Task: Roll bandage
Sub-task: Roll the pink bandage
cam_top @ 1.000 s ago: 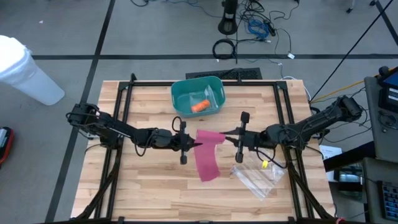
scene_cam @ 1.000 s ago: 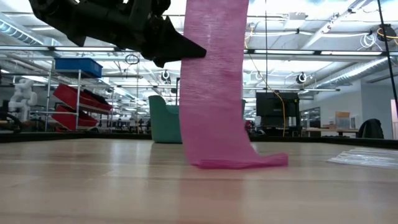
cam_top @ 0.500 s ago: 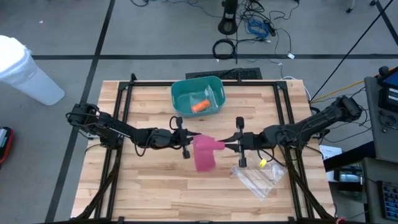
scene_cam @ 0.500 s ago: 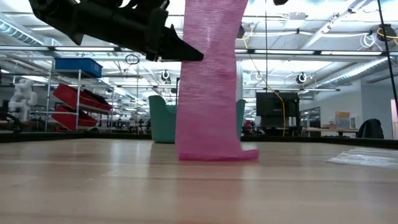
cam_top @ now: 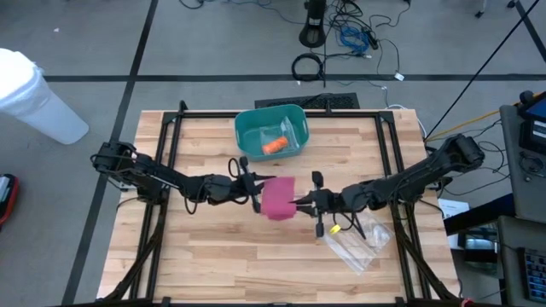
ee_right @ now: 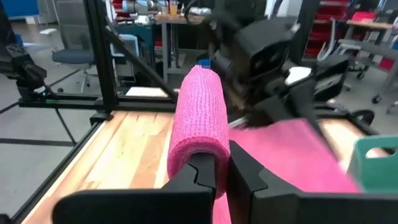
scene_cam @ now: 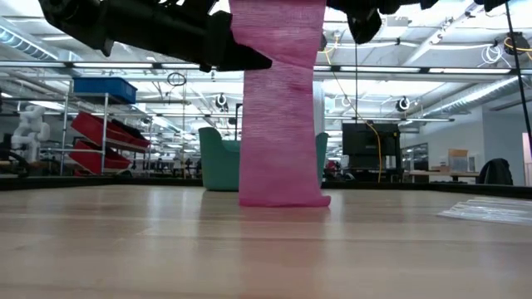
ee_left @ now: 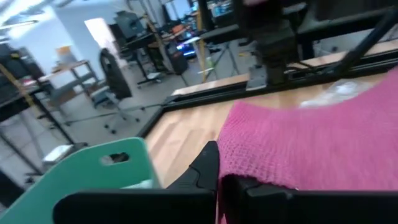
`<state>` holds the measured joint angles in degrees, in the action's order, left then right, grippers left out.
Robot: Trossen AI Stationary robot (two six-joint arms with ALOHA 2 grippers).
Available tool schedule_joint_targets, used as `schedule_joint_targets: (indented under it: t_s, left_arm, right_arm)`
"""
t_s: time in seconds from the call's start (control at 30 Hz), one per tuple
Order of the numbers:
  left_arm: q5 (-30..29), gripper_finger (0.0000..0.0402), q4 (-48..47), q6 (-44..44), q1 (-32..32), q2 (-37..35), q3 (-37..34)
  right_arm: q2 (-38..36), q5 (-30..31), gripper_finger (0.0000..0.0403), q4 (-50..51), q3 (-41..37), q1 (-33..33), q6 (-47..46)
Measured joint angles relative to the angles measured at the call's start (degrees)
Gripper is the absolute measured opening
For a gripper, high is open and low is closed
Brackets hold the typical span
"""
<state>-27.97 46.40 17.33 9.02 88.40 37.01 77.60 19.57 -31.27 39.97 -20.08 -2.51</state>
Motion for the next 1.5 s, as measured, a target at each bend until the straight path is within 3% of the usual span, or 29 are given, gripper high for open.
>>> schedule_joint_targets:
  t_s: [0.4,0.7,0.83,1.03,1.5]
  left_arm:
    - [-2.77,0.0006,6.93,10.71,2.97,-0.21,0.0]
    - [-2.56,0.0006,12.98,16.68,7.29,-0.52,0.16]
    - [-3.08,0.0006,13.29,18.96,9.22,-0.52,1.28]
    - [-8.43,0.0006,13.25,21.13,11.65,-0.5,2.64]
    - [-9.76,0.0006,13.12,23.9,17.7,-0.5,5.67]
  right_arm:
    - [2.89,-0.13,0.0004,1.68,0.02,-1.89,-1.52]
    - [2.96,4.73,0.0004,5.59,0.0,-2.16,-2.68]
    - [2.96,4.45,0.0004,5.59,0.0,-2.16,-3.21]
    - [2.93,4.07,0.0004,8.9,0.0,-2.16,-8.79]
    - [2.91,4.75,0.0004,9.55,0.0,-2.16,-10.44]
